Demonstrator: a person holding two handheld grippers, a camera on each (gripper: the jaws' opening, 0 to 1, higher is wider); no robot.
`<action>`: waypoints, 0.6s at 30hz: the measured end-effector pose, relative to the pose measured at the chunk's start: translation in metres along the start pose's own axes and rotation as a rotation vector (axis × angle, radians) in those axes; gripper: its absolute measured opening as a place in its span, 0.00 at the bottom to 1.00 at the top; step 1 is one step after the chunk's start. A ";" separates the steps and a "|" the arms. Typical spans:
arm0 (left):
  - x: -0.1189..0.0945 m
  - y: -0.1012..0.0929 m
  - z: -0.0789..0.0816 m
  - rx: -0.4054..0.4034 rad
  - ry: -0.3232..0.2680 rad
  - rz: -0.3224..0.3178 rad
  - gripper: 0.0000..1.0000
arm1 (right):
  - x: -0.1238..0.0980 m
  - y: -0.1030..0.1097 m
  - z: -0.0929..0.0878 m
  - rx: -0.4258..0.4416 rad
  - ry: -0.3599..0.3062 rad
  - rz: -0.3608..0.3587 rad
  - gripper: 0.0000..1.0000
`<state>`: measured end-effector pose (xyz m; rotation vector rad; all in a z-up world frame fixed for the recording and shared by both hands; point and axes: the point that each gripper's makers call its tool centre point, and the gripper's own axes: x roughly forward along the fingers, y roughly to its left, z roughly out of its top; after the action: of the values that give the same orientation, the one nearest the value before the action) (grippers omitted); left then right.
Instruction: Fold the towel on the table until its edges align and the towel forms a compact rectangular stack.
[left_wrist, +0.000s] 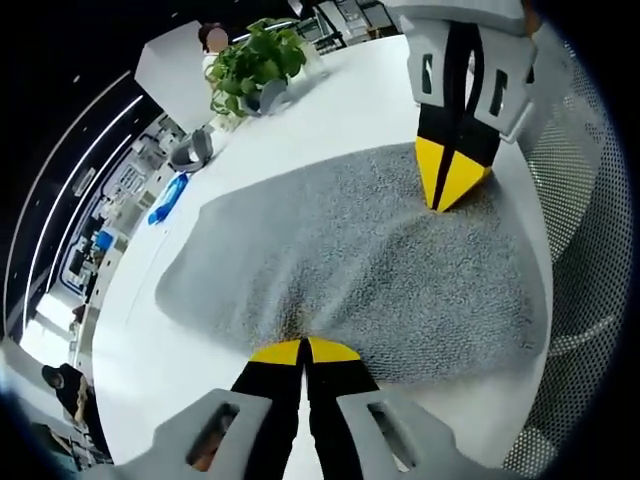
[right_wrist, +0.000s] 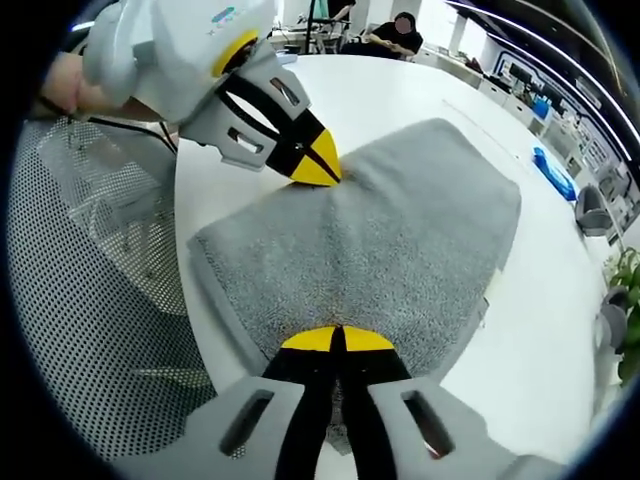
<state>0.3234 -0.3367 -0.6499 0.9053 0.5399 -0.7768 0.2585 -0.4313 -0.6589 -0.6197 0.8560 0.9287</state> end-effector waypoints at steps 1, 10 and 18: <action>0.000 0.000 0.000 -0.003 -0.001 0.000 0.01 | 0.000 0.000 0.000 -0.002 0.001 0.001 0.00; 0.000 0.001 0.000 -0.016 -0.004 0.003 0.01 | 0.000 0.006 0.000 -0.010 -0.001 0.014 0.00; 0.000 0.002 0.000 -0.027 -0.007 0.005 0.01 | -0.001 0.011 0.001 -0.003 -0.015 0.040 0.00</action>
<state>0.3248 -0.3361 -0.6492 0.8780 0.5407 -0.7662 0.2493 -0.4258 -0.6590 -0.5992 0.8563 0.9701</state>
